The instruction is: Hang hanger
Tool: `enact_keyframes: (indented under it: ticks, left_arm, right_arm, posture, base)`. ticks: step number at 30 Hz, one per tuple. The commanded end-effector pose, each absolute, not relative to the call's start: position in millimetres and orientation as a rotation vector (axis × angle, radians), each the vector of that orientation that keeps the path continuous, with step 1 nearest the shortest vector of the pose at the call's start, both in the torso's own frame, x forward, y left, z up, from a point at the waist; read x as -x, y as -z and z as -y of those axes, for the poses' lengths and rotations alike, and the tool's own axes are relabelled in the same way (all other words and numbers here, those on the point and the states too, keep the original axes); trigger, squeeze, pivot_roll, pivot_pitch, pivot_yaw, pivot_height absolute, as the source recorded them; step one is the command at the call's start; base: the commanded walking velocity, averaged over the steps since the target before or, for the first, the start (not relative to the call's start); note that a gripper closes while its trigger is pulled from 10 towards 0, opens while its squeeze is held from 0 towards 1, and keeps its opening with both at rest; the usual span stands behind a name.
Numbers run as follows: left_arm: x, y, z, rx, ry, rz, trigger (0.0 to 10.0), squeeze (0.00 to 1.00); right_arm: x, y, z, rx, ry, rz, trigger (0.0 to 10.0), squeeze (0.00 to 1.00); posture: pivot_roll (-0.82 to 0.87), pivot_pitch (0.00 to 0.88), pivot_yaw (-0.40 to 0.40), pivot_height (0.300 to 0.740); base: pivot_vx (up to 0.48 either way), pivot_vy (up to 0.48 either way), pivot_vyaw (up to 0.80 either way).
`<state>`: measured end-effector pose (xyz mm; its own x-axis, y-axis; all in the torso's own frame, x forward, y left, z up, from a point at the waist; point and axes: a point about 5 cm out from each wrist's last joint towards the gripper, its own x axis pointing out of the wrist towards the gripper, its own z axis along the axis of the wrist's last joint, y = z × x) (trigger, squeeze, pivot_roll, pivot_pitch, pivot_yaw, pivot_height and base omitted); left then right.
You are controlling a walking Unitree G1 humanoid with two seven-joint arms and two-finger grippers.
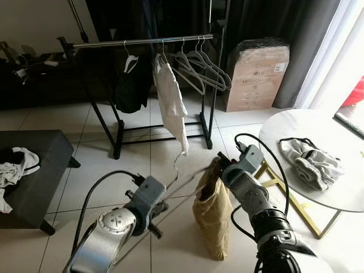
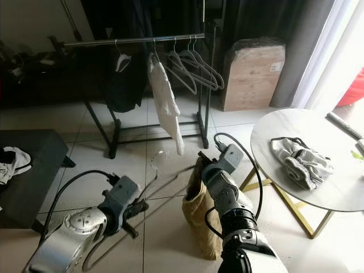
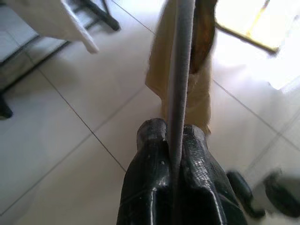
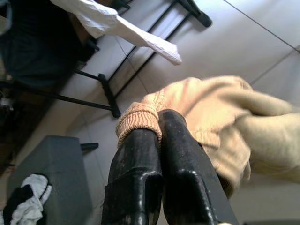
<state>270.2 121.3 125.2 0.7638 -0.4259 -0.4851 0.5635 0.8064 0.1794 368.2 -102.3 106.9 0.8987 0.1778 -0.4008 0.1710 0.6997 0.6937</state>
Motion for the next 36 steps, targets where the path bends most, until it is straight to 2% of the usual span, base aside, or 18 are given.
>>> enact_keyframes:
  ticks: [1,4,7,10,13,16,20,36]
  left_arm:
    - [-277,-131,-124,-0.327,0.487,-0.416,10.0,0.00]
    - [-277,-131,-122,-0.321,0.491,-0.413,10.0,0.00]
    - [-277,-132,-114,-0.301,0.529,-0.405,10.0,0.00]
    - [-274,-133,-110,-0.272,0.581,-0.409,10.0,0.00]
    - [-266,-135,-105,-0.283,0.695,-0.412,10.0,0.00]
    - [-265,-137,-111,-0.302,0.660,-0.425,10.0,0.00]
    - [-264,-138,-117,-0.313,0.618,-0.434,10.0,0.00]
    - [-246,-146,-106,-0.352,0.764,-0.507,10.0,0.00]
  right_arm:
    - [-362,-109,91,-0.816,-0.047,-0.497,10.0,0.00]
    - [-360,-110,89,-0.819,-0.053,-0.502,10.0,0.00]
    - [-346,-118,77,-0.811,-0.153,-0.507,10.0,0.00]
    - [-339,-120,75,-0.775,-0.184,-0.498,10.0,0.00]
    - [-342,-107,90,-0.733,-0.106,-0.518,10.0,0.00]
    - [-353,-94,112,-0.713,-0.011,-0.518,10.0,0.00]
    - [-358,-96,128,-0.702,0.049,-0.506,10.0,0.00]
    - [-370,-95,135,-0.713,0.139,-0.442,10.0,0.00]
  posture:
    - [-0.02,0.131,0.008,0.740]
    - [-0.02,0.131,0.008,0.740]
    - [-0.03,0.126,0.008,0.740]
    - [-0.04,0.122,0.007,0.740]
    - [-0.03,0.122,0.008,0.740]
    - [-0.02,0.121,0.009,0.740]
    - [-0.01,0.122,0.006,0.740]
    - [0.00,0.129,0.021,0.740]
  base:
    - [0.000,0.000,0.00]
    - [0.000,0.000,0.00]
    - [0.000,0.000,0.00]
    - [0.000,0.000,0.00]
    - [0.000,0.000,0.00]
    - [0.000,0.000,0.00]
    - [0.000,0.000,0.00]
    - [0.000,0.000,0.00]
